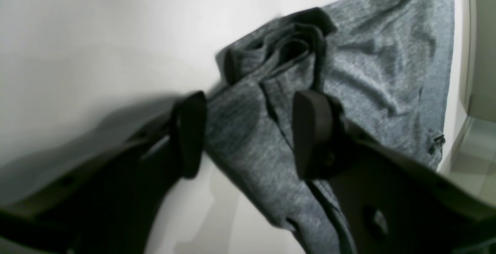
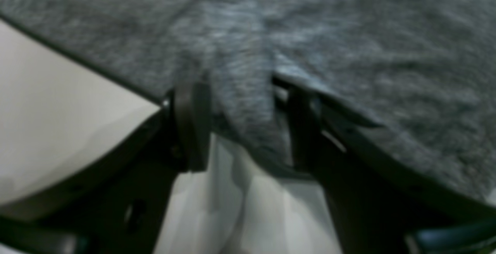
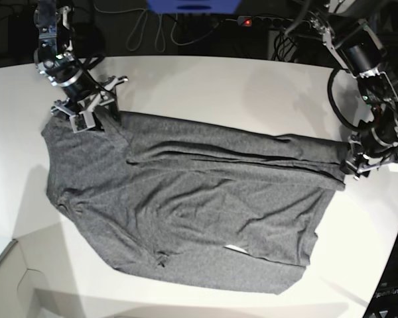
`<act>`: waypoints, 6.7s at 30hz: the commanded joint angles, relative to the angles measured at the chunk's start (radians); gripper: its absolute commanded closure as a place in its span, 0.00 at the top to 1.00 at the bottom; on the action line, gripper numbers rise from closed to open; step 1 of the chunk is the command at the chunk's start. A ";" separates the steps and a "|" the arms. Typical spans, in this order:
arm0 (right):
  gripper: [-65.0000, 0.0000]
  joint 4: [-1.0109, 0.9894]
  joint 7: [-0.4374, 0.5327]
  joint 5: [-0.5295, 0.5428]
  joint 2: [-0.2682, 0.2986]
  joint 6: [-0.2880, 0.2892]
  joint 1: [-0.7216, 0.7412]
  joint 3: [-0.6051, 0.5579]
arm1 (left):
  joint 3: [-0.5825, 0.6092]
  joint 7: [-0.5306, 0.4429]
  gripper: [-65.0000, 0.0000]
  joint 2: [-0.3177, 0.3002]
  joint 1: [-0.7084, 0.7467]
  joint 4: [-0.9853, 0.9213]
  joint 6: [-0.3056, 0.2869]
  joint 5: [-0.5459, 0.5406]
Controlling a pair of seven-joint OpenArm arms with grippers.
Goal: Layout the t-shirt on the table in an organized manner, then fold the t-shirt properly
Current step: 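Drag the shirt edge with the right gripper away from the left gripper, then pull the held shirt corner outward with the right gripper to stretch it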
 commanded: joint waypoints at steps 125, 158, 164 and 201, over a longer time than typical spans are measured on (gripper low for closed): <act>0.55 -0.039 0.031 0.006 0.163 0.209 0.162 0.003 | 0.078 -0.110 0.00 -0.052 -0.084 0.012 -0.006 -0.004; 0.29 -0.107 0.124 0.004 0.133 0.209 0.035 0.078 | 0.079 -0.176 0.00 -0.064 -0.081 0.009 -0.006 -0.004; 0.00 -0.099 0.124 0.004 0.176 0.209 0.035 0.072 | 0.079 -0.176 0.00 -0.065 -0.081 0.009 -0.006 -0.004; 0.00 -0.110 0.024 0.006 0.233 0.272 0.184 0.151 | 0.078 -0.177 0.00 -0.065 -0.081 0.009 -0.006 -0.012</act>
